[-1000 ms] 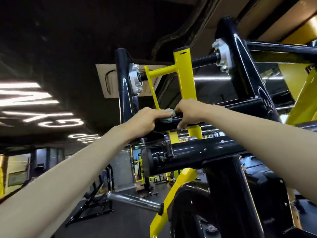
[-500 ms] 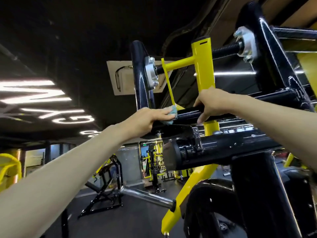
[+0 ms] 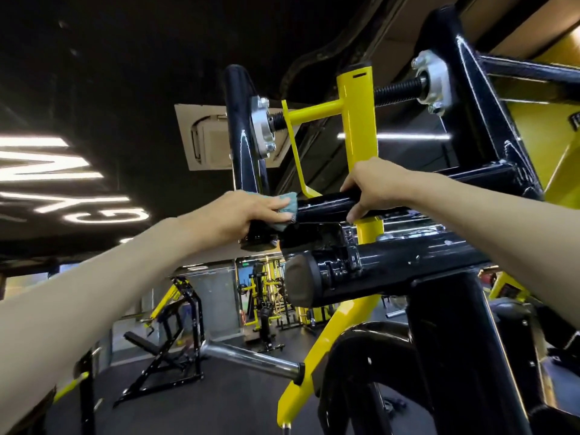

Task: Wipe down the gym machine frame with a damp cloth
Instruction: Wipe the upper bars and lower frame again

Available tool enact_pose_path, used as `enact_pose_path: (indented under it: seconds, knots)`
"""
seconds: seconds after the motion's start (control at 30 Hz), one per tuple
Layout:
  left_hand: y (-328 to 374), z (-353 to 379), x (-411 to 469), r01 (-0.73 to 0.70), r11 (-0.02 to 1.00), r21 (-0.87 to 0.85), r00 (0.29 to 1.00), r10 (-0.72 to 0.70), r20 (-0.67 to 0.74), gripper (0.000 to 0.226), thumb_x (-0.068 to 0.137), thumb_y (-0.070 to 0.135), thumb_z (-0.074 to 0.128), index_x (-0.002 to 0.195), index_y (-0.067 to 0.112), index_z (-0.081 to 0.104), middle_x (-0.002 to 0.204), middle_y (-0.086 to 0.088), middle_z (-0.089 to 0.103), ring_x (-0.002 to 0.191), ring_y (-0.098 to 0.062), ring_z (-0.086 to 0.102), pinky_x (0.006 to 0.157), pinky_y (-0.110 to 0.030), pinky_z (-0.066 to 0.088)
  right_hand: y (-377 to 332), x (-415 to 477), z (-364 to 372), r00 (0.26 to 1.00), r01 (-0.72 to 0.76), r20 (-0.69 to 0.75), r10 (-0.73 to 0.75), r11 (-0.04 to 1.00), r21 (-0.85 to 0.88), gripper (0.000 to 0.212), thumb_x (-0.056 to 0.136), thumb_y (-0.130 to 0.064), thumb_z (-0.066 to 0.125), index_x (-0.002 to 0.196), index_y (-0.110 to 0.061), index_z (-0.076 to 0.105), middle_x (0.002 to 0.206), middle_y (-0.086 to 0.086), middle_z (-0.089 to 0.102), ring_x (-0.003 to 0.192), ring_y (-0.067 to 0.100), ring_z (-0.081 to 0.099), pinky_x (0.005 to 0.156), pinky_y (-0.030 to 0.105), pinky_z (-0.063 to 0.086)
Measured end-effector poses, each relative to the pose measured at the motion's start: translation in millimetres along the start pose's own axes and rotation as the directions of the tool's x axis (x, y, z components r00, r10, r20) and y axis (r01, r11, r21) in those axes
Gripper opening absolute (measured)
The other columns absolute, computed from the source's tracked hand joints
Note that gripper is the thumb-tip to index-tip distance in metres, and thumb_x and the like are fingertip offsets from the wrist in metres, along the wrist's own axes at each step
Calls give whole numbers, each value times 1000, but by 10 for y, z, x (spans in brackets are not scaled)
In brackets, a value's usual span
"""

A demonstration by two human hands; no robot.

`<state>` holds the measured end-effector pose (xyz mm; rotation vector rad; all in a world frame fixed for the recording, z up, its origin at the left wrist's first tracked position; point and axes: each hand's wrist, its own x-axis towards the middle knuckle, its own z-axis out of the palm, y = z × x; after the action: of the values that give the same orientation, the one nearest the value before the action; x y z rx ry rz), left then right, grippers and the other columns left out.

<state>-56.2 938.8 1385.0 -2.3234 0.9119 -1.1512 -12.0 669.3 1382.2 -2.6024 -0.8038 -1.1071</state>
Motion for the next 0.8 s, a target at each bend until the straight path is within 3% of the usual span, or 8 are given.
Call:
enact_pose_path:
  seconds: [0.1,0.2,0.3,0.4,0.5,0.67,0.8]
  knots:
    - [197,29,319,-62,998,17,998,62,7,72,75,-23,54,133,19,54,139,11,36,126,-28,53,108,-45,40,-11,-9,-1,1000,-4,0,4,1000,-26,72,72,-36,82,135,-15,55,120,8,64,109,28,58,85,34,49]
    - [268,-32,448,-94,993,75,992,87,95,73,78,-22,51,136,23,52,147,6,38,131,-26,47,108,-47,38,-26,-25,-6,1000,-5,-17,4,999,-41,71,71,-38,83,133,-16,57,119,7,65,108,27,58,88,39,51]
    - [34,-130,125,-75,989,124,983,52,176,66,80,-17,57,134,22,54,146,2,43,133,-25,45,110,-45,37,0,-17,0,1000,15,-21,-15,1000,-28,70,71,-37,83,133,-15,58,119,7,65,109,27,58,84,34,48]
    - [82,-114,76,-20,992,123,994,6,111,67,76,-21,56,131,16,57,143,-2,45,131,-28,48,107,-47,40,35,1,28,999,22,-25,-22,1000,-19,69,72,-37,82,132,-14,58,117,7,66,107,27,58,79,31,45]
    - [315,-45,427,-62,993,97,994,53,94,69,78,-21,49,134,19,56,146,0,43,128,-30,50,104,-47,41,8,0,8,999,12,-33,-13,999,-37,69,71,-37,83,132,-15,58,116,7,66,107,27,59,82,34,48]
    - [125,-172,127,-7,991,132,977,-22,213,67,81,-17,52,135,23,53,148,5,40,137,-20,39,113,-40,31,35,12,18,999,29,-31,-30,999,-19,67,71,-38,82,130,-16,60,117,7,66,105,26,59,78,30,44]
    - [214,-129,145,16,995,103,995,-25,92,67,77,-21,53,131,17,57,144,3,41,132,-23,46,109,-42,39,53,13,36,999,32,-39,-33,999,-17,65,73,-37,82,130,-14,60,113,6,66,98,23,58,74,29,42]
